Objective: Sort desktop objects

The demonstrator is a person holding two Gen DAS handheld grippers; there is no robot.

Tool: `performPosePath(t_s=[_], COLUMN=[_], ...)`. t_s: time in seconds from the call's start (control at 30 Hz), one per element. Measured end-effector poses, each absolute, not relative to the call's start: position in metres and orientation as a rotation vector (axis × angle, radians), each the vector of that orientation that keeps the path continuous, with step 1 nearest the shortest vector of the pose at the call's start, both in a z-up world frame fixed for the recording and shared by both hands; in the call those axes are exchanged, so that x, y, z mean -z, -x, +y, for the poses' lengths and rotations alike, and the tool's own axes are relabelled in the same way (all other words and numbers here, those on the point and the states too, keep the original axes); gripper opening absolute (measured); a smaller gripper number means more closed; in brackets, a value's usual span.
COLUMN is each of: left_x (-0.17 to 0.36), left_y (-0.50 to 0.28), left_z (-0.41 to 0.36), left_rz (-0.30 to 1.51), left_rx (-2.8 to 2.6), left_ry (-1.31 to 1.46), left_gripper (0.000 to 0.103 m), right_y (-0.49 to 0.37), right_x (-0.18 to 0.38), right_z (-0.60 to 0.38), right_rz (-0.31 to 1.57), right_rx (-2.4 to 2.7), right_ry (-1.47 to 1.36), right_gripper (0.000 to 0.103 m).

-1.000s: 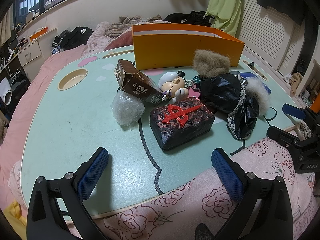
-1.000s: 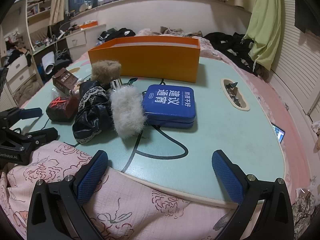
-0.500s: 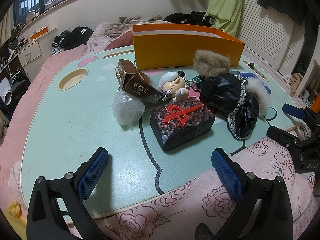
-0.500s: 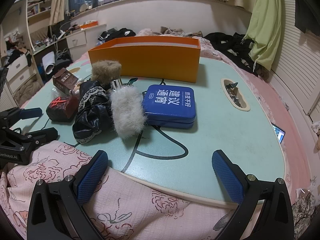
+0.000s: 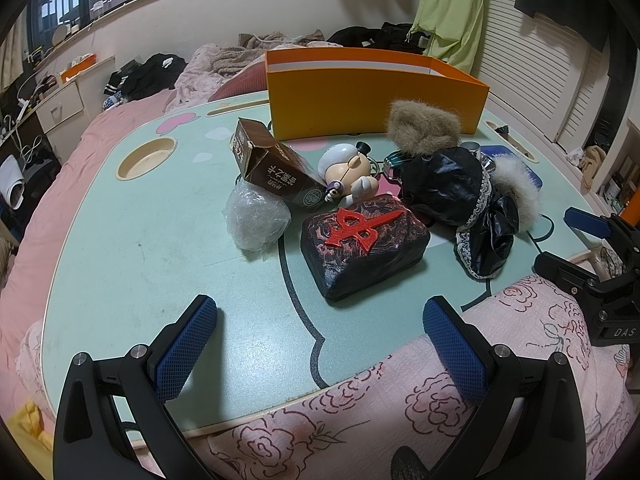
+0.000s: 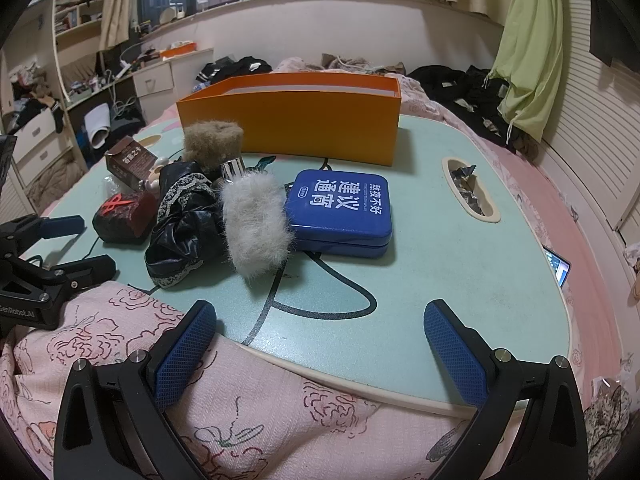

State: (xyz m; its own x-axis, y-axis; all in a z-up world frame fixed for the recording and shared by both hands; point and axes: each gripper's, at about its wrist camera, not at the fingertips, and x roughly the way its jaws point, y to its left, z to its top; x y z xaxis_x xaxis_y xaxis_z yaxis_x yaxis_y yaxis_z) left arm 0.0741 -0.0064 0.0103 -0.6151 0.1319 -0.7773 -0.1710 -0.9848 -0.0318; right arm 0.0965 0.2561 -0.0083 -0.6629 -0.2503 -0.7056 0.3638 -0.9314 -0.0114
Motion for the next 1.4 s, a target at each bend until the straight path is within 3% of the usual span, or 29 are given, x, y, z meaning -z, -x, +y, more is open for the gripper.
performPosePath(t_s=[0.43, 0.7, 1.17, 1.4], left_x=[-0.014, -0.034, -0.072, -0.063], left_y=[-0.08, -0.101, -0.086, -0.042], left_z=[-0.015, -0.024, -0.056, -0.057], left_rz=[-0.004, -0.053, -0.067, -0.126], left_rx=[-2.694, -2.776, -2.917, -2.815], left_ry=[1.248, 1.017, 0.9, 1.059], left_gripper=[0.103, 0.102, 0.079, 0.079], right_y=[-0.097, -0.097, -0.098, -0.098], right_x=[0.008, 0.008, 0.009, 0.009], right_z=[0.257, 0.257, 0.257, 0.257], right_rz=[0.216, 0.215, 0.215, 0.215], right_rx=[2.582, 2.582, 2.582, 2.582], right_ry=[-1.063, -1.063, -1.063, -1.063], right_gripper=[0.103, 0.103, 0.103, 0.103])
